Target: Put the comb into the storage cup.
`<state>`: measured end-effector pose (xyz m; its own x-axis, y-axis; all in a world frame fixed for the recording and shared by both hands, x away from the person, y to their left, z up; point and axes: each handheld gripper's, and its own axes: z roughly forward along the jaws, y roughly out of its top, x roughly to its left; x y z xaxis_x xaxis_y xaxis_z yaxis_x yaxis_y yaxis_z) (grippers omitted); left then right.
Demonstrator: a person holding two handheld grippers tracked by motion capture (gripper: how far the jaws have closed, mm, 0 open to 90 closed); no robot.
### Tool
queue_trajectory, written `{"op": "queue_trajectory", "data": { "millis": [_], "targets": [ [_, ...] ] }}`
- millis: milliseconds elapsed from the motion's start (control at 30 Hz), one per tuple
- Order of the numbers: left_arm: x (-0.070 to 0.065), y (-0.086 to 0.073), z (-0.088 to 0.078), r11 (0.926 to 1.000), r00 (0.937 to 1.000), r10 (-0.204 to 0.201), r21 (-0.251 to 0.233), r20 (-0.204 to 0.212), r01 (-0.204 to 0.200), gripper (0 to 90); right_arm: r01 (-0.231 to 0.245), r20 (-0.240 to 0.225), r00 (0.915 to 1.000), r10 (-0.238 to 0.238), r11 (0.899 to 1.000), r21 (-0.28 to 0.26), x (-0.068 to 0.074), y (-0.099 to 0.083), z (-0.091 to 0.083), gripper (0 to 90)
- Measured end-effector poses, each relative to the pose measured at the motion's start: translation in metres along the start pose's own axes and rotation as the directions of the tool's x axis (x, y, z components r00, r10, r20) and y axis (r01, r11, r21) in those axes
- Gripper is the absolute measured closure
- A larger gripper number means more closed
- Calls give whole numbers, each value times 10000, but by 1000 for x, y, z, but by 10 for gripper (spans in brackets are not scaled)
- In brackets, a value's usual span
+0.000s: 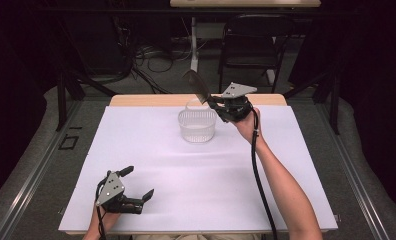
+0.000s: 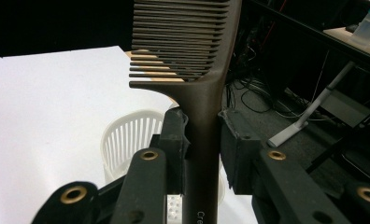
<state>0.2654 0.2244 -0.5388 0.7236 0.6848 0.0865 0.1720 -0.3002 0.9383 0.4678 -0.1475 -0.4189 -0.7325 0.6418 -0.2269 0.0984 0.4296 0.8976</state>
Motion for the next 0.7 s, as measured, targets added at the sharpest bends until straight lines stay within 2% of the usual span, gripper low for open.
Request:
{"op": "queue_trajectory", "data": {
  "millis": [700],
  "targets": [
    [1, 0, 1, 10000, 10000, -70, -6, 16, 70, 0, 106, -14, 9999, -107, 9988, -480, 0, 4, 10, 725]
  ]
}}
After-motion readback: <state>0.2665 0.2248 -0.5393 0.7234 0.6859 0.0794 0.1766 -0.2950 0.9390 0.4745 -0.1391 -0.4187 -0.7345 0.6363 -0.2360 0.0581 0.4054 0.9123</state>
